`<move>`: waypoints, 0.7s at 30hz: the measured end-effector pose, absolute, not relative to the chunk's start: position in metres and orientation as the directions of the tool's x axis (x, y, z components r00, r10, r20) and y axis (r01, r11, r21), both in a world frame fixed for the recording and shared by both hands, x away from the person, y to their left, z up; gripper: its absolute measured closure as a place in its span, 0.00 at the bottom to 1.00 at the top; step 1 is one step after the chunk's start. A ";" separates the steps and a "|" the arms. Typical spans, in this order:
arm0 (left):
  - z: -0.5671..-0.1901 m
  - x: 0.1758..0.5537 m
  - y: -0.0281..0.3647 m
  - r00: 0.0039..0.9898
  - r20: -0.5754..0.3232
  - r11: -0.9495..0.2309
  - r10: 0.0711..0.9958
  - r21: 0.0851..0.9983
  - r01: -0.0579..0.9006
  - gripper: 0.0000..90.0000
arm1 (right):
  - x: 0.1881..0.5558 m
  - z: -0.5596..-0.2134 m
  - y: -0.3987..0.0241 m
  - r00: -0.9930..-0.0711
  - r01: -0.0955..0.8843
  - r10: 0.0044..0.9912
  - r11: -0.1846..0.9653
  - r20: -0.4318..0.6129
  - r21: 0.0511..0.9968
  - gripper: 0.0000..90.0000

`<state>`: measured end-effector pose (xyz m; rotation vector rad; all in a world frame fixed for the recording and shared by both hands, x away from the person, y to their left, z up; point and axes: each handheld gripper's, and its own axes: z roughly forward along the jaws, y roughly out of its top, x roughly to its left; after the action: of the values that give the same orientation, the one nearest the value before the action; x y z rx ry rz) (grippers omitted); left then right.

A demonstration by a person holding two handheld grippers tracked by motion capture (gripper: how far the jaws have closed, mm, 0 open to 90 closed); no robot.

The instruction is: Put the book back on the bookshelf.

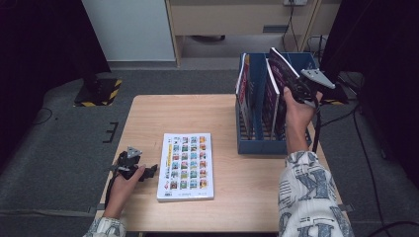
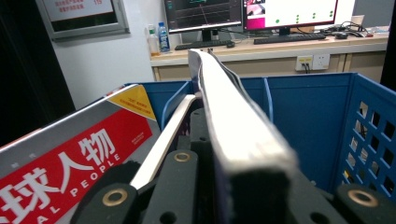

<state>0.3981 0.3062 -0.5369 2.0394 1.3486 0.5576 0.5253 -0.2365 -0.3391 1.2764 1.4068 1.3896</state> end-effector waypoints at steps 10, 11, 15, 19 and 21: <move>-0.537 0.398 0.306 0.388 0.008 -0.284 0.921 0.698 0.658 0.00 | 0.532 -0.347 -0.240 -0.211 0.149 0.970 -0.093 0.123 0.985 0.93; -0.537 0.398 0.306 0.388 0.008 -0.283 0.922 0.698 0.658 0.00 | 0.533 -0.348 -0.240 -0.212 0.150 0.970 -0.089 0.120 0.985 0.93; -0.537 0.398 0.306 0.388 0.008 -0.284 0.921 0.697 0.658 0.00 | 0.534 -0.352 -0.240 -0.214 0.153 0.969 -0.090 0.122 0.984 0.93; -0.537 0.398 0.306 0.389 0.008 -0.284 0.921 0.697 0.658 0.00 | 0.534 -0.353 -0.239 -0.213 0.154 0.970 -0.088 0.120 0.984 0.93; -0.537 0.398 0.306 0.389 0.009 -0.285 0.921 0.697 0.658 0.00 | 0.534 -0.352 -0.239 -0.212 0.156 0.970 -0.088 0.120 0.984 0.93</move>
<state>0.3982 0.3061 -0.5368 2.0412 1.3484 0.5583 0.5336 -0.2392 -0.3522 1.2844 1.4336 1.3811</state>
